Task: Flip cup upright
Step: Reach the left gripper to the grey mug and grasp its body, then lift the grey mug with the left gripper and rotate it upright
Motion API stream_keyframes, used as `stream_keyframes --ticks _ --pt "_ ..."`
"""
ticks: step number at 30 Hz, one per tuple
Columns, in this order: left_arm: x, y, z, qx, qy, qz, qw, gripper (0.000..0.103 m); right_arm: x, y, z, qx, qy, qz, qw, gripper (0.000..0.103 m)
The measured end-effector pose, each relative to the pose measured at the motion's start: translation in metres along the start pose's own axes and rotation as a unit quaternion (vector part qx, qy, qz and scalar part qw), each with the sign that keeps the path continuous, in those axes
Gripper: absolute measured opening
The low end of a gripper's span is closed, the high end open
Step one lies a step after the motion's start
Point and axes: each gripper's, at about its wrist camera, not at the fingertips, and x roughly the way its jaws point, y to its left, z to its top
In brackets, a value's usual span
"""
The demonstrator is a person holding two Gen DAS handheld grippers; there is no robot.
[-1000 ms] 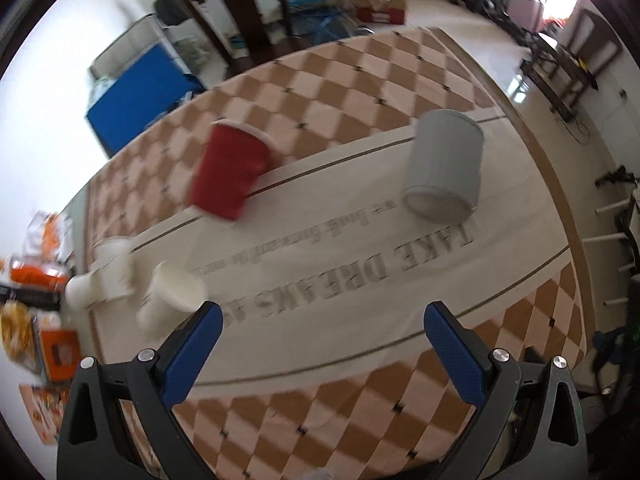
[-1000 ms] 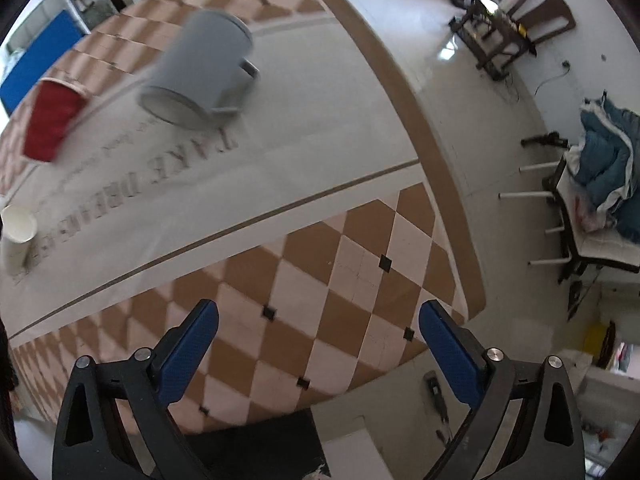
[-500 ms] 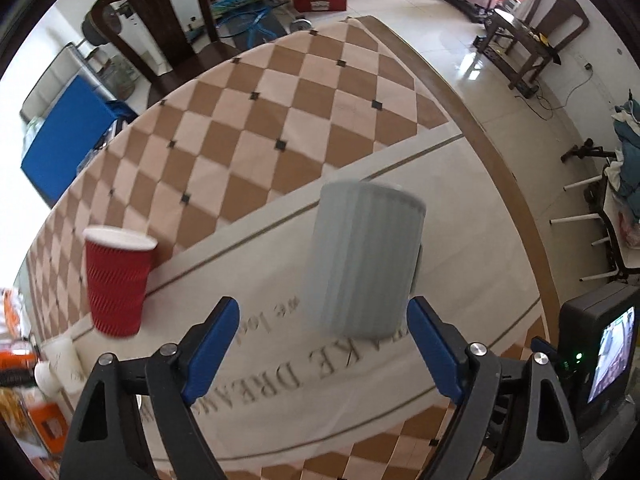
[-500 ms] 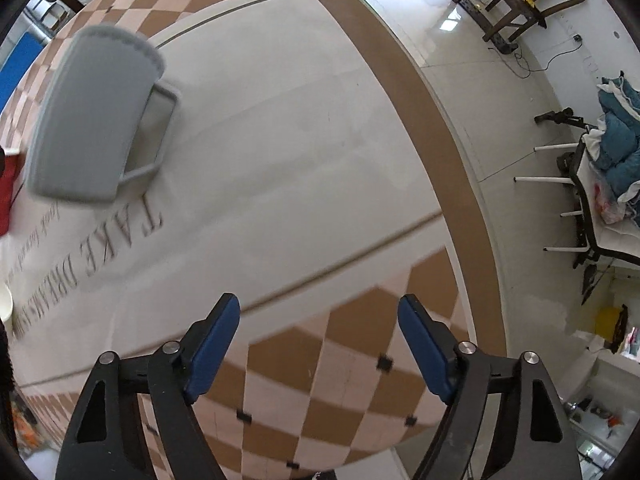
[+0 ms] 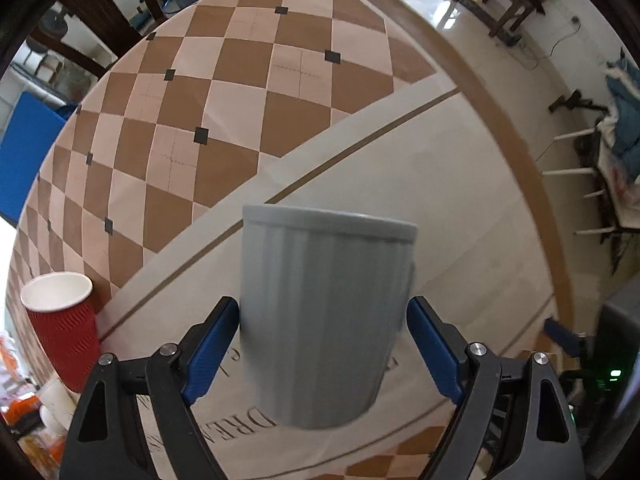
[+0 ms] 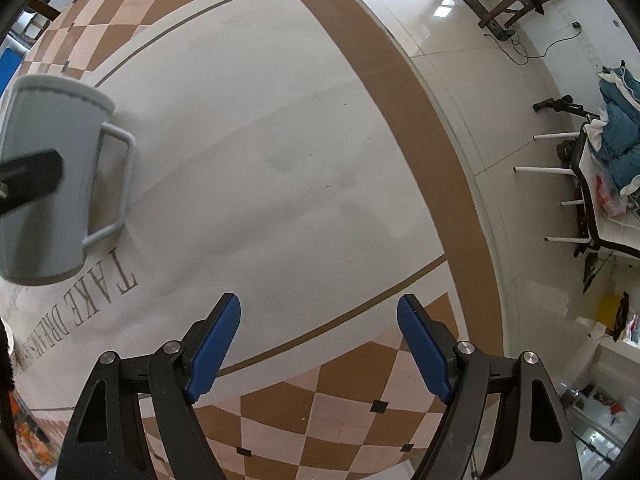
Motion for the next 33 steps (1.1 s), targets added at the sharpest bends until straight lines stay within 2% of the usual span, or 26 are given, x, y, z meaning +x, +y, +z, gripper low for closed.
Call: stream_keyframes --ticks 6,9,13,20,27,33 --pt "0.001 0.008 -0.005 -0.015 -0.011 -0.007 0.9998 0.083 0.016 -0.018 0.021 0.005 0.004 -0.004 1.0 0.082" --pt "-0.003 0.014 -0.014 -0.024 -0.018 0.003 0.9995 0.083 0.021 -0.022 0.026 0.004 0.005 -0.004 1.0 0.082" --pt "-0.008 0.028 -0.031 -0.042 -0.026 0.009 0.9987 0.083 0.023 -0.027 0.022 0.001 0.003 -0.001 1.0 0.082" --pt "-0.027 0.066 -0.072 -0.094 -0.035 -0.008 0.9949 0.083 0.016 -0.016 0.009 -0.009 -0.005 0.004 1.0 0.082" --pt "-0.065 0.107 -0.133 -0.16 -0.056 -0.039 0.9848 0.082 -0.001 -0.005 -0.011 -0.02 -0.013 0.009 1.0 0.082" --pt "-0.077 0.129 -0.195 -0.229 -0.054 -0.065 0.9697 0.082 -0.016 0.017 -0.043 -0.043 -0.012 0.016 0.999 0.082"
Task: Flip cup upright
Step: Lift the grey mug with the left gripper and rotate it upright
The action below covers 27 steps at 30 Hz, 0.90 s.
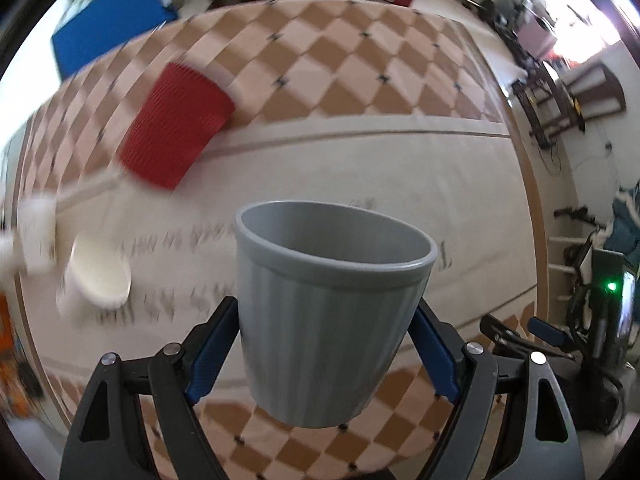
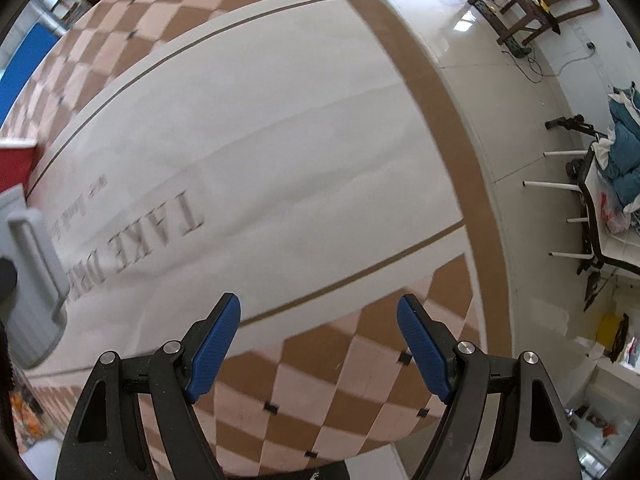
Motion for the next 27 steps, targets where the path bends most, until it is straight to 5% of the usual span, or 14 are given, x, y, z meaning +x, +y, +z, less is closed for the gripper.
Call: stream_keyframes --ticks 5,13,27 --pt "0.001 0.025 -0.038 -0.068 0.02 -0.027 0.9971 0.082 -0.003 0.031 -0.028 -0.026 0.013 0.005 1.0 0.082" --pt "0.025 0.072 -0.083 -0.162 0.07 -0.105 0.9788 0.082 0.002 0.078 -0.068 -0.063 0.025 -0.008 0.998 0.082" --pt "0.064 0.056 -0.06 -0.107 0.072 -0.074 0.9888 0.082 -0.006 0.107 -0.081 -0.069 0.022 -0.042 0.997 0.082"
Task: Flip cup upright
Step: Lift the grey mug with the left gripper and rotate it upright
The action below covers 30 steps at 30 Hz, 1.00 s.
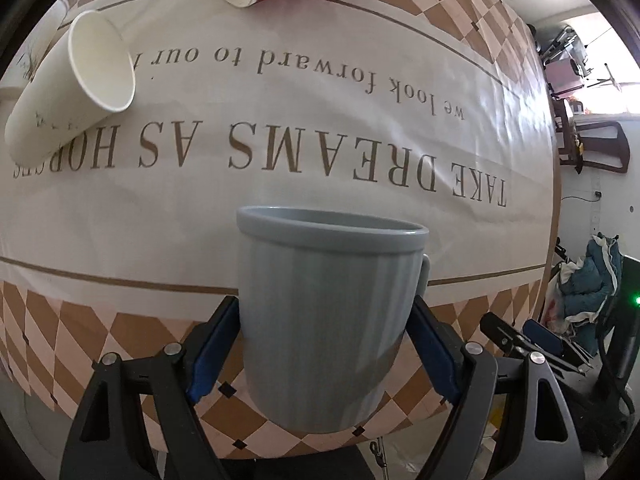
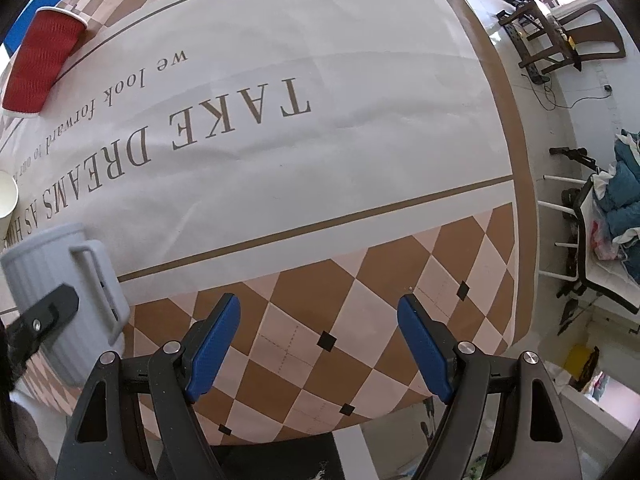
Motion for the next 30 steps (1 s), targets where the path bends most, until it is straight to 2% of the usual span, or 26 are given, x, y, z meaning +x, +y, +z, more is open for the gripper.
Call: stream_keyframes --ticks 6,9,11,14,23,26,30 --pt "0.002 -0.005 0.004 0.009 0.007 0.008 0.9999 0.082 -0.003 -0.023 -0.001 0.006 0.003 -0.004 1.0 0.083" --pt "0.006 -0.01 0.007 0.001 0.015 0.0 0.9999 0.083 -0.002 -0.03 -0.002 0.009 0.003 -0.004 1.0 0.084" --pt "0.006 -0.014 0.007 0.007 0.016 0.004 0.9998 0.086 -0.001 -0.033 0.0 0.012 0.003 0.0 1.0 0.084" --pt "0.003 -0.019 0.006 0.018 0.01 0.005 0.9998 0.093 -0.001 -0.043 -0.003 0.018 0.001 0.01 1.0 0.084" --pt "-0.029 -0.009 -0.002 0.013 -0.033 -0.004 0.9994 0.094 -0.016 -0.039 -0.005 0.027 -0.009 0.023 0.999 0.084" --pt "-0.044 -0.005 -0.005 0.02 -0.054 0.012 0.9983 0.096 -0.024 -0.036 -0.006 0.028 -0.013 0.027 0.999 0.084" --pt "-0.067 0.004 -0.014 0.052 -0.103 0.094 0.9888 0.097 -0.039 -0.03 -0.005 0.026 -0.022 0.036 0.999 0.084"
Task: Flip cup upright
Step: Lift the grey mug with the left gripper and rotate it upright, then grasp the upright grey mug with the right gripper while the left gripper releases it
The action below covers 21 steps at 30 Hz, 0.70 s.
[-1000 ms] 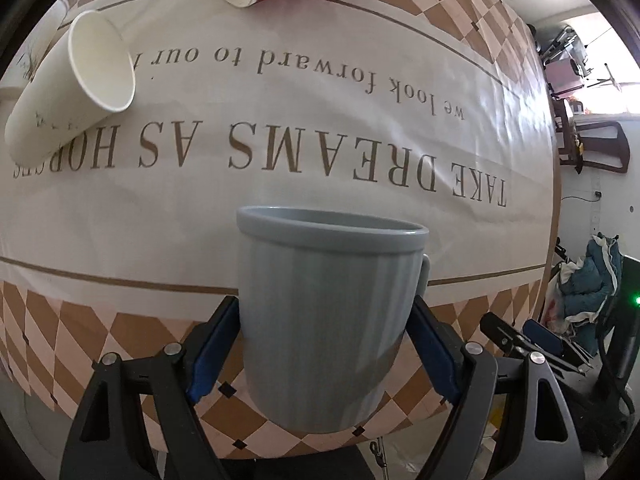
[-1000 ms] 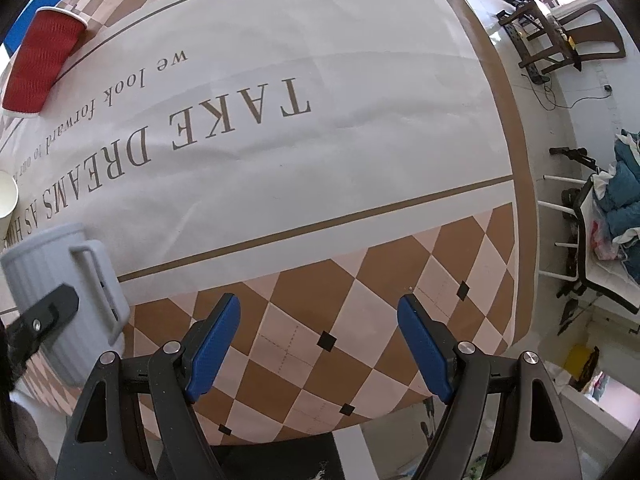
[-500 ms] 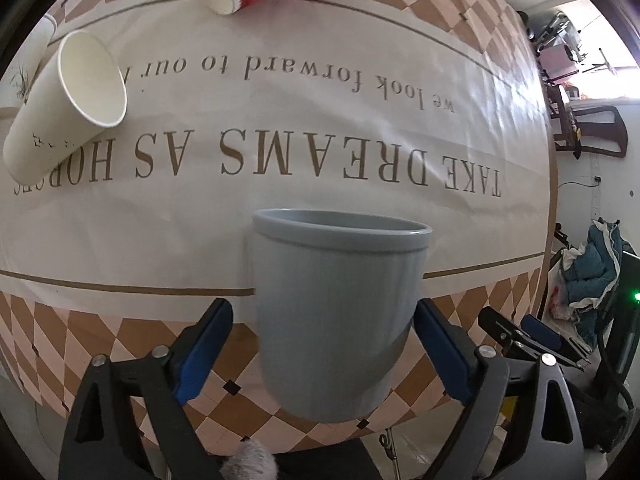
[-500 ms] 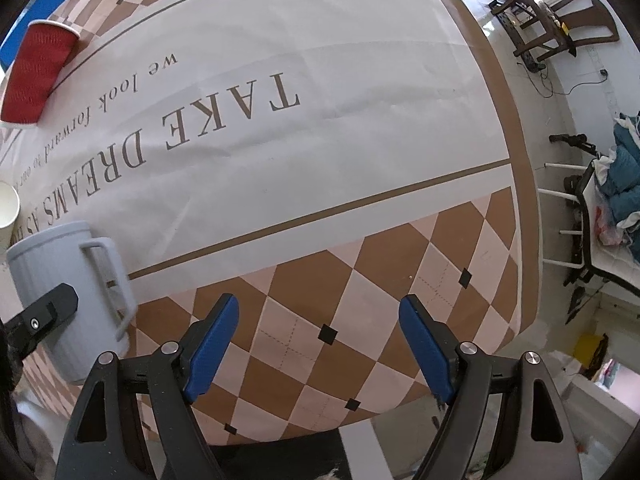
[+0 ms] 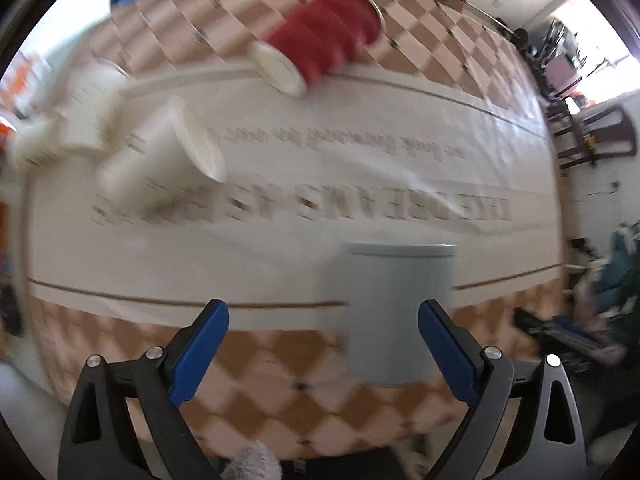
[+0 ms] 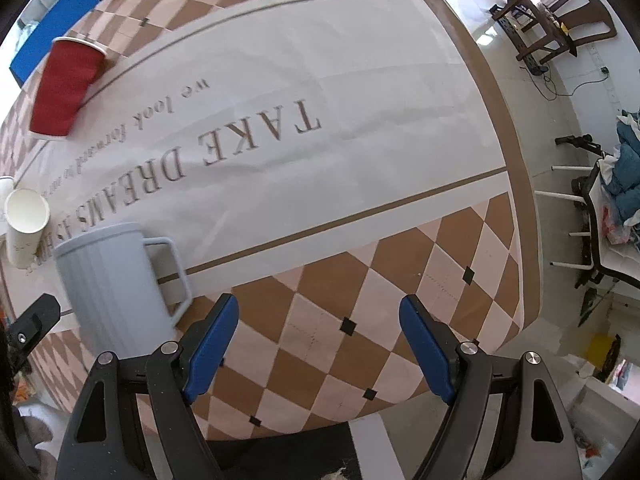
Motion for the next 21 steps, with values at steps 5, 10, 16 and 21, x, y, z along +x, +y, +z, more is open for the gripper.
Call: stream_keyframes --ticks 5,10,16,21 --pt "-0.013 0.032 -0.016 0.012 -0.052 0.098 0.9937 0.097 -0.02 0.024 -0.003 -0.016 -0.012 0.052 0.998 0.086" --pt "-0.001 0.063 -0.028 -0.015 -0.049 0.125 0.9908 0.097 -0.022 0.063 -0.008 -0.054 -0.003 0.077 0.996 0.087" --pt "0.02 0.084 -0.038 -0.047 -0.025 0.119 0.9915 0.097 -0.007 0.105 -0.009 -0.083 0.018 0.08 0.993 0.088" --pt "0.037 0.092 -0.044 -0.059 -0.01 0.113 0.9918 0.097 0.002 0.125 -0.005 -0.09 0.044 0.104 0.989 0.088"
